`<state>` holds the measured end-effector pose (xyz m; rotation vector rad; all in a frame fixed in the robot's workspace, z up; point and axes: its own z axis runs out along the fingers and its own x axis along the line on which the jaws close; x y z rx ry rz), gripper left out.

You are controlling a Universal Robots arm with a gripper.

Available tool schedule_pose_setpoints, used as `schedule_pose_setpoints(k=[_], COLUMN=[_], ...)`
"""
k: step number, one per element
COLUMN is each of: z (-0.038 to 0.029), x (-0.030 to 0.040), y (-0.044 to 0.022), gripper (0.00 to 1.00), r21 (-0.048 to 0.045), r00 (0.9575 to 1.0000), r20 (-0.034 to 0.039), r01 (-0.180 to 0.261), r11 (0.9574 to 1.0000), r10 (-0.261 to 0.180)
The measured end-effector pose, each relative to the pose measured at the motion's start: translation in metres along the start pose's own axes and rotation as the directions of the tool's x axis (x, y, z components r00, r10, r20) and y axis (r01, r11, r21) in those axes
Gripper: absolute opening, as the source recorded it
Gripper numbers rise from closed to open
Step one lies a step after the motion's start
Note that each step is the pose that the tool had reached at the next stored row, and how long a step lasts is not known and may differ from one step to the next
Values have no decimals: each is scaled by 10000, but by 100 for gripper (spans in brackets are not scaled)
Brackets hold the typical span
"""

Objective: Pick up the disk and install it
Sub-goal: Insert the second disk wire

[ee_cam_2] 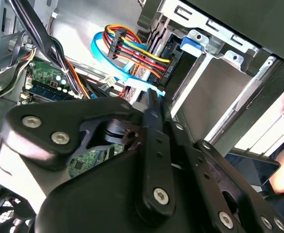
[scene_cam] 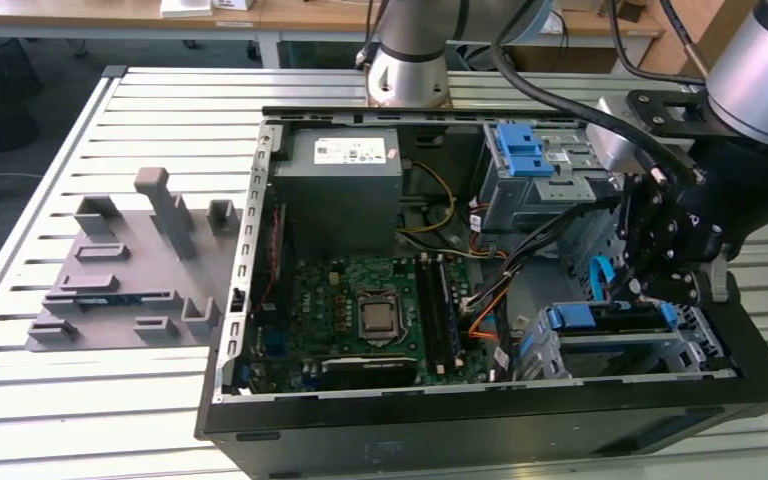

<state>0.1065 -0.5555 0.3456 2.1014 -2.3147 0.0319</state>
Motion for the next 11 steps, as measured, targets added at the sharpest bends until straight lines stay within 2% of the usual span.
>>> schedule_pose_setpoints(k=[1,2,11], z=[-1,-1,-1], x=[0,0,-1], y=[0,0,0], gripper=[15,11,11], r21=[0,0,1], r00=[10000,10000,10000], r20=[-2,-2,-2], r01=[0,0,0], r11=[10000,10000,10000], r10=[0,0,0])
